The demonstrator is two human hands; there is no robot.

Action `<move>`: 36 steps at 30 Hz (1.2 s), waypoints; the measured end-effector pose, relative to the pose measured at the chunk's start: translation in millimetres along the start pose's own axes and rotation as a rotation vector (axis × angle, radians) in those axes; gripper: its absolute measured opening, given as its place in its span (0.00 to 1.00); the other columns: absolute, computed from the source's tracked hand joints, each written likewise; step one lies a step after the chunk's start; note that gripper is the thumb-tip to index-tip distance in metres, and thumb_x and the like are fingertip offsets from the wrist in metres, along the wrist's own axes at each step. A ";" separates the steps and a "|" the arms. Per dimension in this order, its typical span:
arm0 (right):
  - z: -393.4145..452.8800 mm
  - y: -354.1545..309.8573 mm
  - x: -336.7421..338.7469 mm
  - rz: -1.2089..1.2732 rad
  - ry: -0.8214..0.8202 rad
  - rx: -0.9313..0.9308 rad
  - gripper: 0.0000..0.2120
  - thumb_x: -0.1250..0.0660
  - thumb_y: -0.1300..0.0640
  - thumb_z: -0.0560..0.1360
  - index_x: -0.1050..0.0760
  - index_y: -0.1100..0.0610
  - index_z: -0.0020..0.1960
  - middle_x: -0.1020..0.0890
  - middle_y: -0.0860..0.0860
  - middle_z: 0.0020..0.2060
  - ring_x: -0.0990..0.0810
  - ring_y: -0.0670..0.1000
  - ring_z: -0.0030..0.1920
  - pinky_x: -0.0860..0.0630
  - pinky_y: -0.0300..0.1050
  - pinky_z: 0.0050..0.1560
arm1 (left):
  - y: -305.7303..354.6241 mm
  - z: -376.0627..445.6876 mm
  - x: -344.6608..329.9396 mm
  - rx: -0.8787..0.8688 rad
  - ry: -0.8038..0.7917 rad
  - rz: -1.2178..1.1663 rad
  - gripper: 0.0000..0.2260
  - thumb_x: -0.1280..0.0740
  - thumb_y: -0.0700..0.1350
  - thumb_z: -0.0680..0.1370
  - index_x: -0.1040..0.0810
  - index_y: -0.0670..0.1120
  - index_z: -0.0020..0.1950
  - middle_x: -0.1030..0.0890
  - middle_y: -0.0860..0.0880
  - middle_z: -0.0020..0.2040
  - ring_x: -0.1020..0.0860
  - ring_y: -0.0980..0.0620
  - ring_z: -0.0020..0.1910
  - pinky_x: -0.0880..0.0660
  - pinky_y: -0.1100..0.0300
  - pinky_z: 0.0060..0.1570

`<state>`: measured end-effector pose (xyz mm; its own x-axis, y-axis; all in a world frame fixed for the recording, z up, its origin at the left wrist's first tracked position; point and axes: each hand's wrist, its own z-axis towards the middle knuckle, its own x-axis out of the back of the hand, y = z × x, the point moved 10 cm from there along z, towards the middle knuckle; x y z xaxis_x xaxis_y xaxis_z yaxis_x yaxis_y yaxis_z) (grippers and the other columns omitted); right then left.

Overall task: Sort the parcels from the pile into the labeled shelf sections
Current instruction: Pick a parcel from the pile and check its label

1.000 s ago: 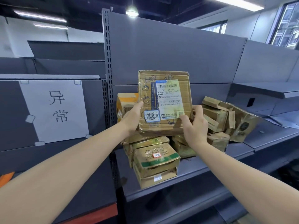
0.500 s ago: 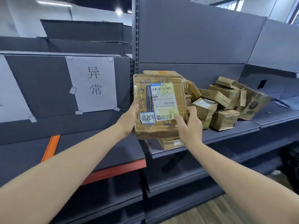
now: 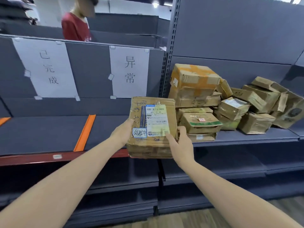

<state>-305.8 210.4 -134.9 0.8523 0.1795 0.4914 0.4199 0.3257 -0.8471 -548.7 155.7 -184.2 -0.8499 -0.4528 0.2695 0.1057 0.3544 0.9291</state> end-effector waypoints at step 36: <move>-109.4 -174.3 -334.7 0.117 -0.281 -0.022 0.12 0.34 0.46 0.77 0.33 0.49 0.55 0.21 0.42 0.46 0.20 0.48 0.47 0.20 0.52 0.47 | -138.5 -87.7 383.2 0.163 0.309 0.170 0.20 0.54 0.60 0.82 0.24 0.58 0.58 0.17 0.51 0.53 0.20 0.48 0.52 0.25 0.48 0.60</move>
<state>-630.1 -8.0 -173.9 0.7768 0.4654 0.4243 0.3334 0.2676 -0.9040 -843.7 -138.6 -187.4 -0.6288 -0.5928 0.5033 0.1275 0.5598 0.8187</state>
